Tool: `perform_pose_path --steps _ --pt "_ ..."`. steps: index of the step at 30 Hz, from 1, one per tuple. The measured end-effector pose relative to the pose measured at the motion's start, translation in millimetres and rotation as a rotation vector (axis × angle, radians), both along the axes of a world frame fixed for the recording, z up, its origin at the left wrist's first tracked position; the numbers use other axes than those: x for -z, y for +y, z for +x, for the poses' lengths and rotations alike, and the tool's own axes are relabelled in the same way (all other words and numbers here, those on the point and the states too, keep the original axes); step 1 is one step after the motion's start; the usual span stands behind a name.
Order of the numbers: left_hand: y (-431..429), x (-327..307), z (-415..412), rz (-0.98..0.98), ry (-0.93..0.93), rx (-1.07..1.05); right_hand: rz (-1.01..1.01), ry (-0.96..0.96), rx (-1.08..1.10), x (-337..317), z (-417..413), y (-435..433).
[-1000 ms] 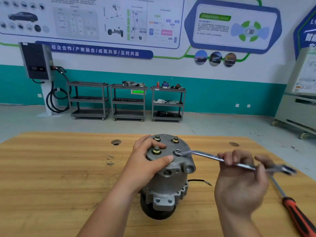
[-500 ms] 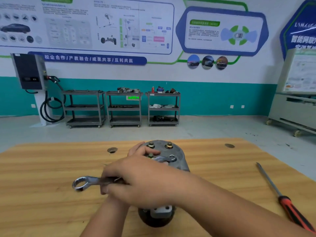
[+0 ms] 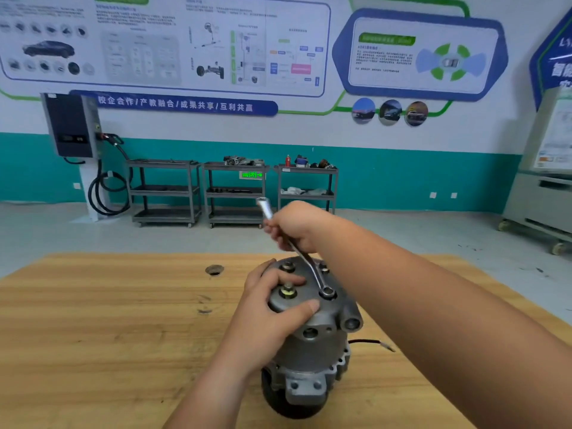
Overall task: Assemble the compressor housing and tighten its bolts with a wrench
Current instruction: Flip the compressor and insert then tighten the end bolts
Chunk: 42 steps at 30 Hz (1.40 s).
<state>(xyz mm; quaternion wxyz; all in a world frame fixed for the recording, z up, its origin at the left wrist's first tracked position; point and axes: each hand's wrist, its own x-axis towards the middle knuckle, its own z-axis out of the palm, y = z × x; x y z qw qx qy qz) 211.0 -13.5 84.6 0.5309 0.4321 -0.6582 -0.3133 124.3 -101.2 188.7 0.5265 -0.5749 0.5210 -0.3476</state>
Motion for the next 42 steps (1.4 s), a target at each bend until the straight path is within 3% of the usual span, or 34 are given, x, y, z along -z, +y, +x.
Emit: perform_pose_path --steps 5,9,11,14,20,27,30,36,42 --pt "-1 3 5 0.052 -0.006 0.016 0.13 -0.466 0.318 30 -58 -19" --pt "-2 3 7 0.078 0.025 0.001 -0.008 -0.407 0.564 74 -101 -14" --pt "-3 4 10 0.098 0.049 0.007 -0.079 -0.676 0.655 85 -124 -7" --pt "-4 2 9 0.069 0.045 0.008 -0.02 -1.063 0.66 75 -154 -3" --pt "-7 3 4 0.08 0.004 0.057 -0.021 -1.358 0.477 26 -129 7" --pt "-3 -3 10 0.128 0.034 0.051 0.073 -1.406 0.552 34 -79 10" --pt "0 -6 9 0.136 0.032 0.045 0.039 -1.321 0.581 34 -75 9" --pt "0 -6 7 0.135 0.002 0.054 -0.094 -0.97 0.578 24 -66 5" --pt "2 -9 8 0.133 -0.095 0.068 -0.14 -1.02 0.604 35 -67 5"
